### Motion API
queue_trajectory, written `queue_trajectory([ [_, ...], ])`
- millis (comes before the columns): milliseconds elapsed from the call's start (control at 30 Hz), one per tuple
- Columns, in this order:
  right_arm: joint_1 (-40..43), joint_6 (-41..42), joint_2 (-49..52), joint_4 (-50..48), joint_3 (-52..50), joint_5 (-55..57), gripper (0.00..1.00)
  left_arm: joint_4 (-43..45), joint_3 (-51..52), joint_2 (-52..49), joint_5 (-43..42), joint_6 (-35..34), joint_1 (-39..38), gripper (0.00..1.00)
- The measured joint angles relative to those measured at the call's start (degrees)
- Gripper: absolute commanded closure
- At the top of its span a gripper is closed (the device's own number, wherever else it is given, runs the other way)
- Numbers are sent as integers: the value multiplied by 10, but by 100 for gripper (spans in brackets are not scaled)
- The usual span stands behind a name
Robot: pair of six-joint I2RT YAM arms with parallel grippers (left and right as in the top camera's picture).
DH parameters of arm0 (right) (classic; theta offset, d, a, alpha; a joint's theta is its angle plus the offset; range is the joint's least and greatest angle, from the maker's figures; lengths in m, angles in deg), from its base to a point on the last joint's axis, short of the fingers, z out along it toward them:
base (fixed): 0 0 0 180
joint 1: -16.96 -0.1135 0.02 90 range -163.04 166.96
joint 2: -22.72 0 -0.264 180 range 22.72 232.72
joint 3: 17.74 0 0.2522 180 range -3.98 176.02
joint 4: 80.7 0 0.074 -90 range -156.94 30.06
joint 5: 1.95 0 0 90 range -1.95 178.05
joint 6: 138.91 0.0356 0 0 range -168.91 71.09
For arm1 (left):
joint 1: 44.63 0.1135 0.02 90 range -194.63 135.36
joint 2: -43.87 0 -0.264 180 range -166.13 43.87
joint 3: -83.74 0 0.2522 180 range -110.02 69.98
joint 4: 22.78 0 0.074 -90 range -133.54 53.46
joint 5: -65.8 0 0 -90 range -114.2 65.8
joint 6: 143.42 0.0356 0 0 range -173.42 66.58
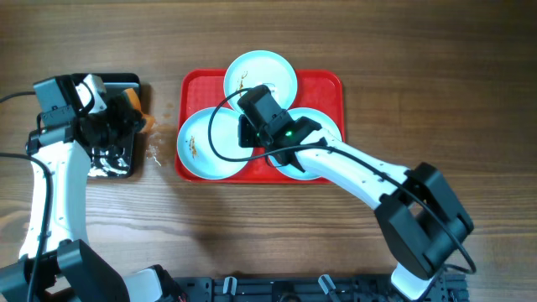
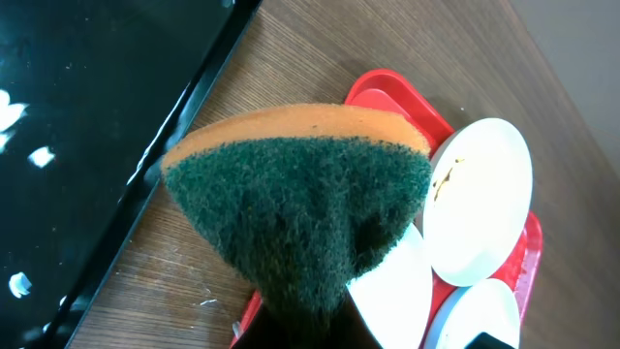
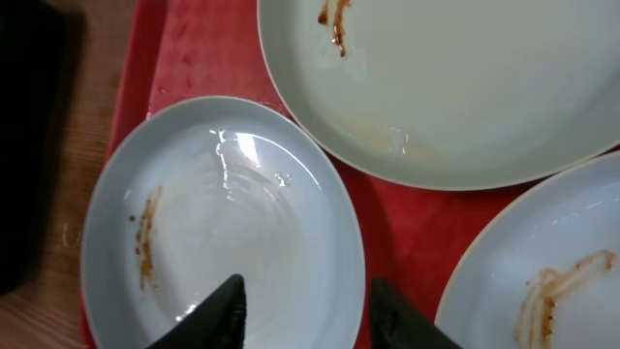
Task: Clean dirty plates on tray and stack at the side
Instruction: 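Scrub the held plate with the sponge in the left gripper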
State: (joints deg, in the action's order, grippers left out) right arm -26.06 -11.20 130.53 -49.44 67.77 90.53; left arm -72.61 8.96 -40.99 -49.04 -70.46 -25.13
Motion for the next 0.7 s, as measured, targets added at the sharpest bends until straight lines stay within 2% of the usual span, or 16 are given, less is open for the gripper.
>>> queue_trajectory([
  [67, 0, -2, 17, -6, 0, 2, 38, -4, 0, 0, 15, 0, -1, 96],
  [100, 0, -4, 27, -10, 0, 2, 37, -9, 0, 0, 23, 0, -1, 96],
  [433, 0, -9, 56, -34, 0, 1, 33, -30, 0, 0, 13, 30, -36, 96],
  [533, 0, -9, 56, -35, 0, 1, 38, -30, 0, 0, 14, 33, -64, 96],
  [600, 0, -11, 56, -35, 0, 1, 46, -30, 0, 0, 14, 34, -80, 96],
  [700, 0, -14, 58, -35, 0, 1, 64, -32, 0, -3, 14, 35, -90, 96],
])
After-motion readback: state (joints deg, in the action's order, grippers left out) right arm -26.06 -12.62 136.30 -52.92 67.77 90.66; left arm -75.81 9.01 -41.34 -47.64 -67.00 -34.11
